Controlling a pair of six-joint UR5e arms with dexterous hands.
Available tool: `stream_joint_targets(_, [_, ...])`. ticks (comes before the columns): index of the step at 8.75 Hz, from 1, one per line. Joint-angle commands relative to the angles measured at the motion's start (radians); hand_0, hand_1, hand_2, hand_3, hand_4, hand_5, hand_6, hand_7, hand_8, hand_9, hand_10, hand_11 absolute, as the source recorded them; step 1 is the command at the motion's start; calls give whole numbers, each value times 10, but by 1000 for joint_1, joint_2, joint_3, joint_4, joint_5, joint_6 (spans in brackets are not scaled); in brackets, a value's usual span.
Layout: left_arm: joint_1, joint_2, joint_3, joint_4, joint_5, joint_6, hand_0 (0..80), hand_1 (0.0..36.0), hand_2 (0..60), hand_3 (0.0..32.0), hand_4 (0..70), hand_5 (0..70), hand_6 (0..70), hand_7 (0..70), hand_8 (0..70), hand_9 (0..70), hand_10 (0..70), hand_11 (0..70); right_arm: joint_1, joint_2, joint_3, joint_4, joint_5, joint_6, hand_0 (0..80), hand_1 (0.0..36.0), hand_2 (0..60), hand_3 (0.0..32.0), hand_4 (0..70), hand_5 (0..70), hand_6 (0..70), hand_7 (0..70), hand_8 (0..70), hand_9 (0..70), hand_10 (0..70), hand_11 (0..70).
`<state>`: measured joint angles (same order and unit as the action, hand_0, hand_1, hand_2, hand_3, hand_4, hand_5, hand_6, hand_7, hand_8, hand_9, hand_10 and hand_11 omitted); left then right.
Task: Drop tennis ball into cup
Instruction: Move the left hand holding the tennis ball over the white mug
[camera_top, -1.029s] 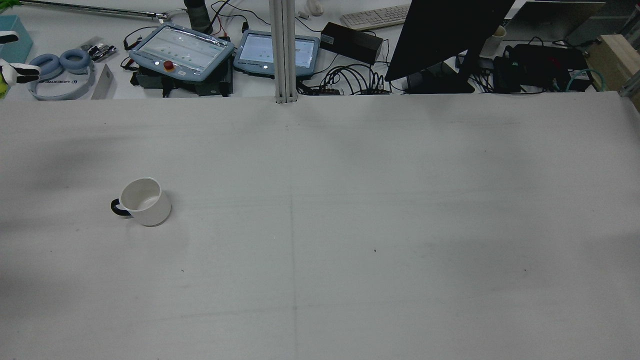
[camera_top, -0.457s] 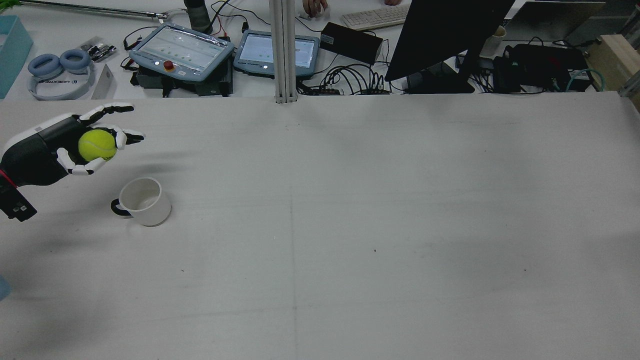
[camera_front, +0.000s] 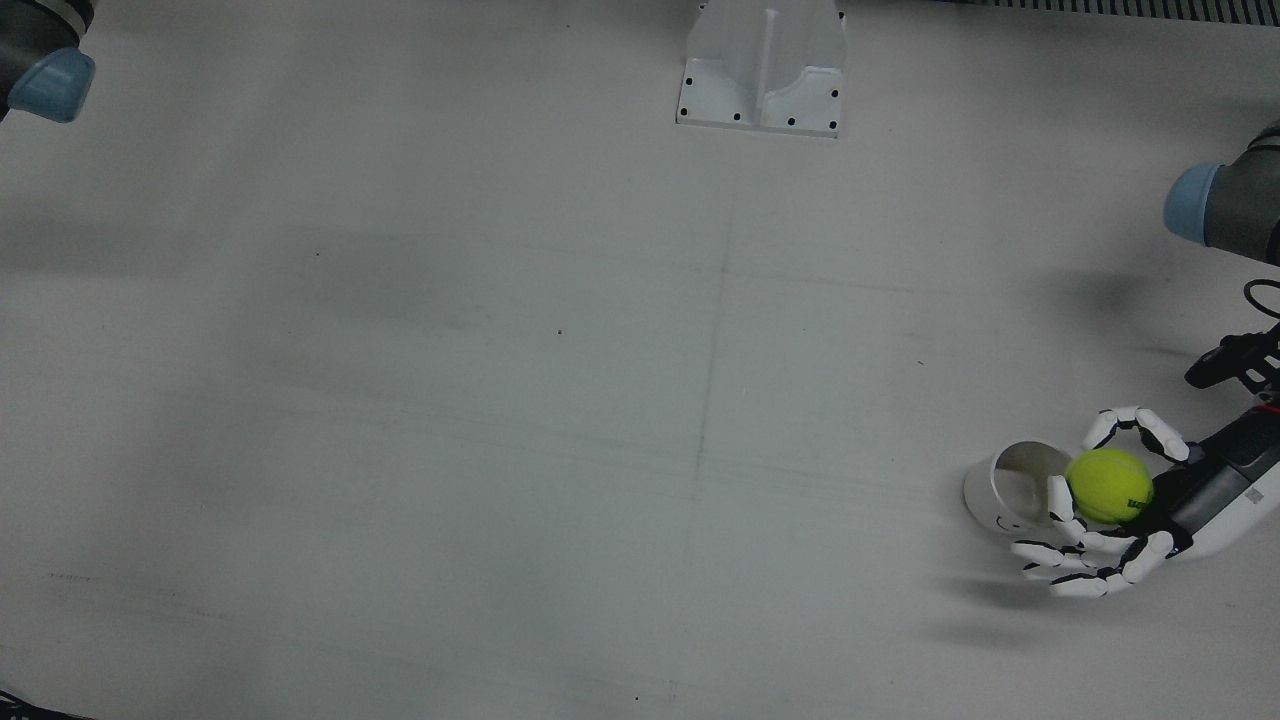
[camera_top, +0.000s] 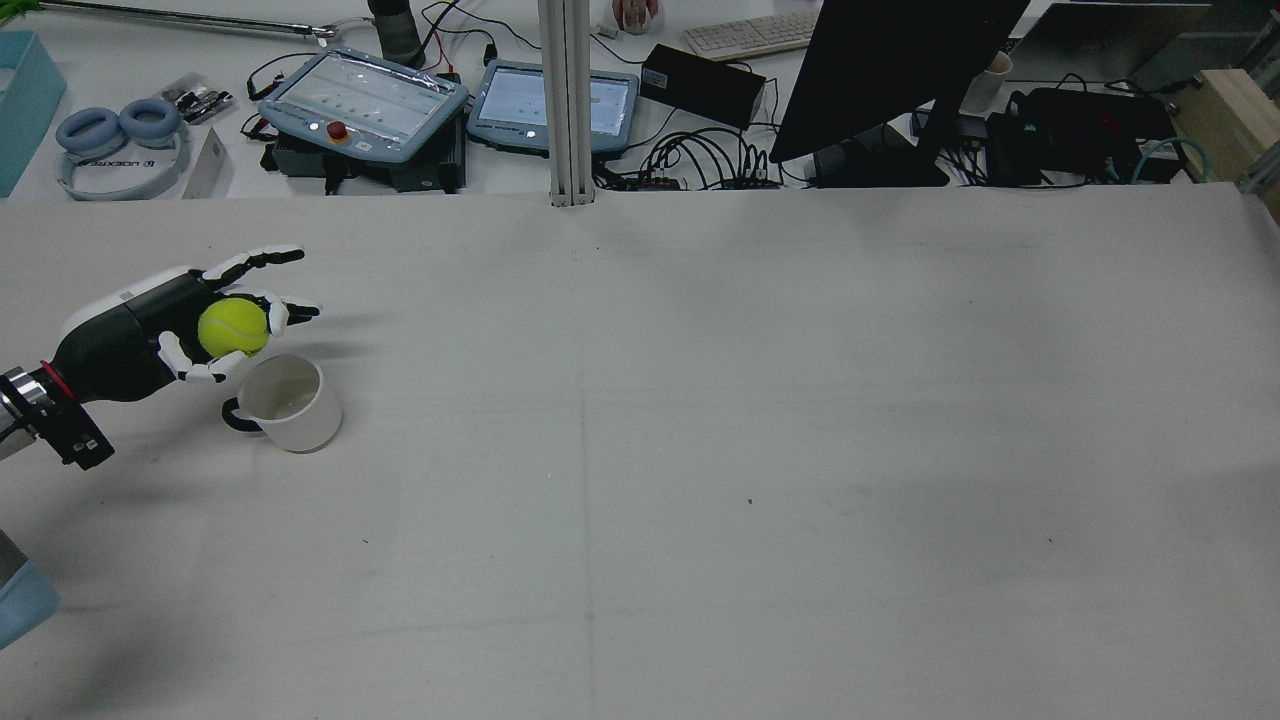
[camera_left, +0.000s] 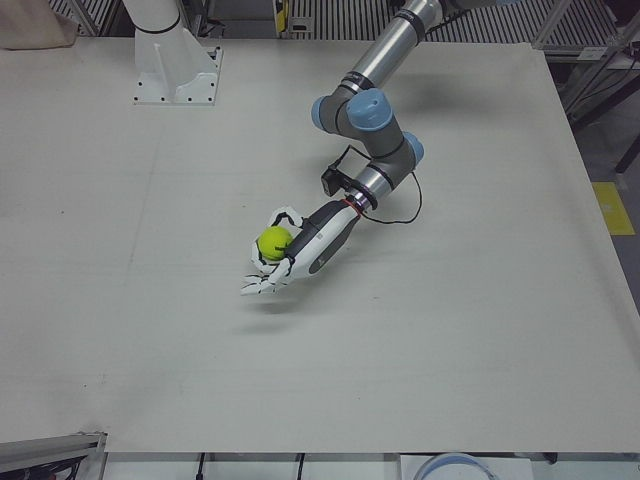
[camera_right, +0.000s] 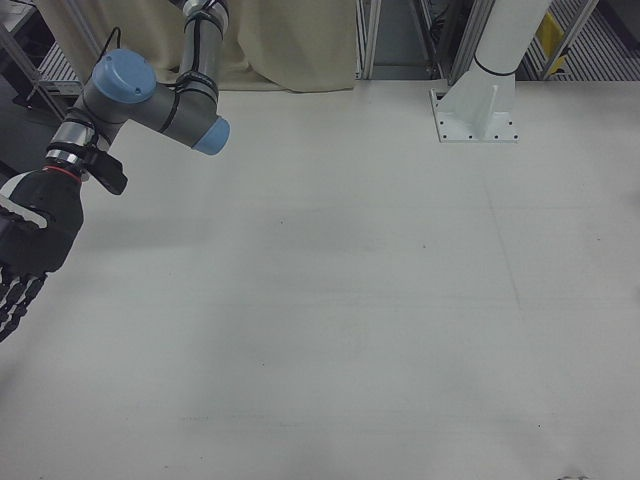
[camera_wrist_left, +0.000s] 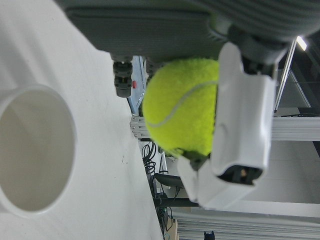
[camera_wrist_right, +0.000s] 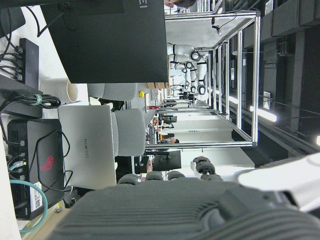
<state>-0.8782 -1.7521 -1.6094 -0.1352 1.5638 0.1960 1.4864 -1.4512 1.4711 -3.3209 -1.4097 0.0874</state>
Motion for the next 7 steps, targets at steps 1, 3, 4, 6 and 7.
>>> stream_joint_targets(1, [19, 2, 8, -14, -1, 8, 773, 360, 600, 80, 0, 250, 624, 421, 238, 205, 78, 154, 0, 0, 0, 0, 0, 0, 0, 0, 0, 0, 0, 0, 0, 0, 0, 0, 0, 0])
stream_joint_targets(3, [33, 2, 6, -15, 1, 29, 546, 351, 596, 120, 0, 130, 202, 191, 73, 52, 60, 119, 0, 0, 0, 0, 0, 0, 0, 0, 0, 0, 0, 0, 0, 0, 0, 0, 0, 0])
stream_joint_targets(4, [51, 3, 8, -15, -1, 30, 516, 316, 554, 132, 0, 126, 221, 86, 45, 6, 46, 95, 0, 0, 0, 0, 0, 0, 0, 0, 0, 0, 0, 0, 0, 0, 0, 0, 0, 0])
stream_joint_targets(6, [53, 5, 8, -17, -1, 30, 470, 250, 439, 166, 0, 70, 42, 45, 6, 0, 19, 50, 0, 0, 0, 0, 0, 0, 0, 0, 0, 0, 0, 0, 0, 0, 0, 0, 0, 0])
stream_joint_targets(7, [53, 8, 8, -18, -1, 30, 449, 208, 426, 198, 0, 77, 112, 18, 19, 0, 5, 28, 0, 0, 0, 0, 0, 0, 0, 0, 0, 0, 0, 0, 0, 0, 0, 0, 0, 0])
